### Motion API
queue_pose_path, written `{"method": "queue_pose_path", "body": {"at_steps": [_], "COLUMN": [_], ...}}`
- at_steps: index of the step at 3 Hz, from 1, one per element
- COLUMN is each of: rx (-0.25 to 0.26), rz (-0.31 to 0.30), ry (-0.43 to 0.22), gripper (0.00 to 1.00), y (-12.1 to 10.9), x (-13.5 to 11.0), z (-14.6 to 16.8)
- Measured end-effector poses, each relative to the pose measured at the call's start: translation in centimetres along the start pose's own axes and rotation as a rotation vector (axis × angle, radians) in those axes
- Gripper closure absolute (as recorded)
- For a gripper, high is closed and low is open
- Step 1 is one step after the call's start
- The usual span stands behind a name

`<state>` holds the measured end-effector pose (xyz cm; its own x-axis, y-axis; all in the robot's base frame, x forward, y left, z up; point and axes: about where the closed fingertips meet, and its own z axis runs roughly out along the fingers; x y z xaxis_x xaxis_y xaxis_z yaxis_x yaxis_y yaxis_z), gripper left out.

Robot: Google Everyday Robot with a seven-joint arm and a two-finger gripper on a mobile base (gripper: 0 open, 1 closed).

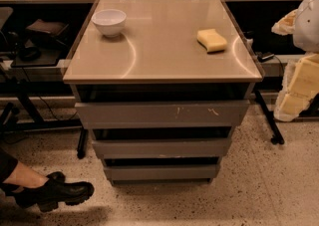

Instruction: Open bottom drawer

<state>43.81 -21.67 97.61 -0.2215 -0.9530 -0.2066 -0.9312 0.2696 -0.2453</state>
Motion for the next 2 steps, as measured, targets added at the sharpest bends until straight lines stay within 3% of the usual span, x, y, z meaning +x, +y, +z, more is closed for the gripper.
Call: {"method": "queue_pose_path", "body": {"at_steps": [1,2], "rx": [0.0,-0.019], "rz": [0.0,0.006], "ry": [0.0,-0.035], "gripper": [0.0,0.0], "y": [0.0,1.3], "x": [0.0,-0.2], "z": [0.0,2.5]}}
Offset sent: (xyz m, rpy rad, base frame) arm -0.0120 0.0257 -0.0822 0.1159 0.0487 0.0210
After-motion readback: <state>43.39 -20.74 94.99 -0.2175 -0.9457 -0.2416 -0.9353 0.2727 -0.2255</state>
